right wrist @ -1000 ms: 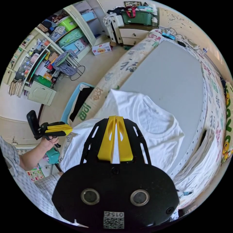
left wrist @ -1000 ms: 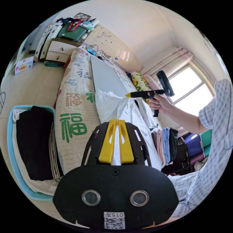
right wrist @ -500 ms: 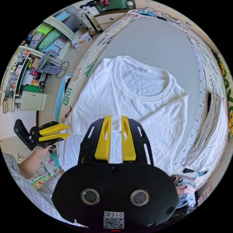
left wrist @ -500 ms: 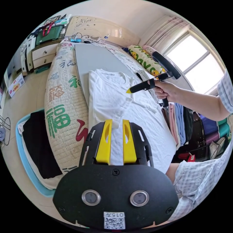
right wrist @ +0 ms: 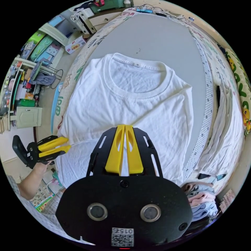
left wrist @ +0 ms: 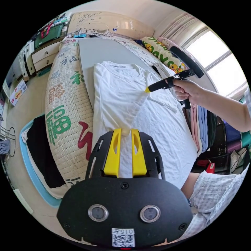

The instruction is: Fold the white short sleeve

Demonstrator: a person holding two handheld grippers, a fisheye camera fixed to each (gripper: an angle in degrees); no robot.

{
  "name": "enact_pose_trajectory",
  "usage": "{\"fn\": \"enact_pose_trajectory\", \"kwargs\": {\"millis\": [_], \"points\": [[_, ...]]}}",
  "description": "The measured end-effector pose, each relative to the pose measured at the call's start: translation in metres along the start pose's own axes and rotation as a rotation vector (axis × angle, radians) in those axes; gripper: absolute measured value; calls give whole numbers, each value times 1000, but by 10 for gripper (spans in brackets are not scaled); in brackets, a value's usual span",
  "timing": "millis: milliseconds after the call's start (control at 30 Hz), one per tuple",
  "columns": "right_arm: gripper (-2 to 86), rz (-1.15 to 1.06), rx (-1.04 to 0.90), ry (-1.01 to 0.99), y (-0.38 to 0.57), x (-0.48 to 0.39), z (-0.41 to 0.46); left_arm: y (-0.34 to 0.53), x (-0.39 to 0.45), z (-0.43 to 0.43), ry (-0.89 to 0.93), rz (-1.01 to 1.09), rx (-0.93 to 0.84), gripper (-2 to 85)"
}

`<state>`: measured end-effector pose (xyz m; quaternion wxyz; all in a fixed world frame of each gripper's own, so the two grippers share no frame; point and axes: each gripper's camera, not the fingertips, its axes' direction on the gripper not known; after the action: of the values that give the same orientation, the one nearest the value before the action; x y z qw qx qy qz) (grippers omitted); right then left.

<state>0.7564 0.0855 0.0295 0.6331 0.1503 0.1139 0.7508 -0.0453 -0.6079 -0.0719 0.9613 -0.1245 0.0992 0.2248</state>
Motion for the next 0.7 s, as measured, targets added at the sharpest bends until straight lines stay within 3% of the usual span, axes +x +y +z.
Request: {"fn": "enact_pose_trajectory", "kwargs": {"millis": [167, 333, 533, 700], "points": [[60, 57, 180, -63, 9, 43, -1, -28, -12, -21, 67, -11, 99, 67], [91, 82, 259, 47, -25, 103, 14, -125, -51, -19, 34, -47, 198, 103], [115, 191, 187, 17, -67, 165, 82, -228, -92, 23, 47, -179, 98, 106], [94, 122, 141, 21, -69, 167, 136, -260, -88, 56, -7, -159, -11, 84]]}}
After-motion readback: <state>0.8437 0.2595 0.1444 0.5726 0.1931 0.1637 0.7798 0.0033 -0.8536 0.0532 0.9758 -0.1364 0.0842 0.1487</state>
